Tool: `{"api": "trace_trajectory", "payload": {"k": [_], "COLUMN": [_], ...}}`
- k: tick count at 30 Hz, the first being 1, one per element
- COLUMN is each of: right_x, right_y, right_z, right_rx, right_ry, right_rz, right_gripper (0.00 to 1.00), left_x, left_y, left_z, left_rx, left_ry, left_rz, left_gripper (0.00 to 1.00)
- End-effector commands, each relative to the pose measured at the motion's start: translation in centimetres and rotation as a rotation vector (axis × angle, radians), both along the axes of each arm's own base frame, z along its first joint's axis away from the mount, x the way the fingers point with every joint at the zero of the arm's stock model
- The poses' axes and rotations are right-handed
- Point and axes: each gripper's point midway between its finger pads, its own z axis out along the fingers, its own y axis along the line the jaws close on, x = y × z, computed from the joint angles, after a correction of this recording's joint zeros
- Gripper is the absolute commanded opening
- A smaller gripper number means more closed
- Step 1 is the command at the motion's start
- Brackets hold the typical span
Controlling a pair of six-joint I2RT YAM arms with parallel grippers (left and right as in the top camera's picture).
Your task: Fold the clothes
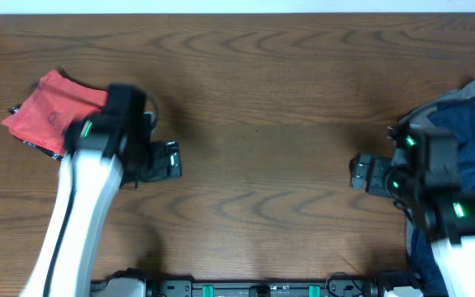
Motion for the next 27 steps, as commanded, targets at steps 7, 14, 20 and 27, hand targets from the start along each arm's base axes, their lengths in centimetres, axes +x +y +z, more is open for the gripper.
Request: {"api": "trace_trajectory", "payload": {"k": [7, 14, 20, 27], "right_x": [-2.8, -4.9, -6.3, -7.3], "right_y": [-2.4, -2.6, -2.7, -2.8], "right_z": [3.5, 1.9, 0.2, -0.7], "right_rx": [-0.029, -0.041, -0.055, -0.064], "right_ry": [-0.340, -0.262, -0.174, -0.119], "right_rz": [-0.138, -0.135, -0.132, -0.130], "right_gripper": [0.99, 0.99, 0.99, 0.99], "left_x": [-3.6, -8.0, -8.9, -8.9], "left_y": [-0.8, 0.0, 0.2, 0.2], "left_z": [6.3, 9.5, 10.3, 10.3], "left_rx": [-0.096, -0.131, -0.140, -0.140], "left_ry": [-0.697, -0.916, -0.970, -0.970], "left_rz": [-0.056, -0.053, -0.052, -0.052], "left_gripper": [0.98, 0.98, 0.98, 0.98]}}
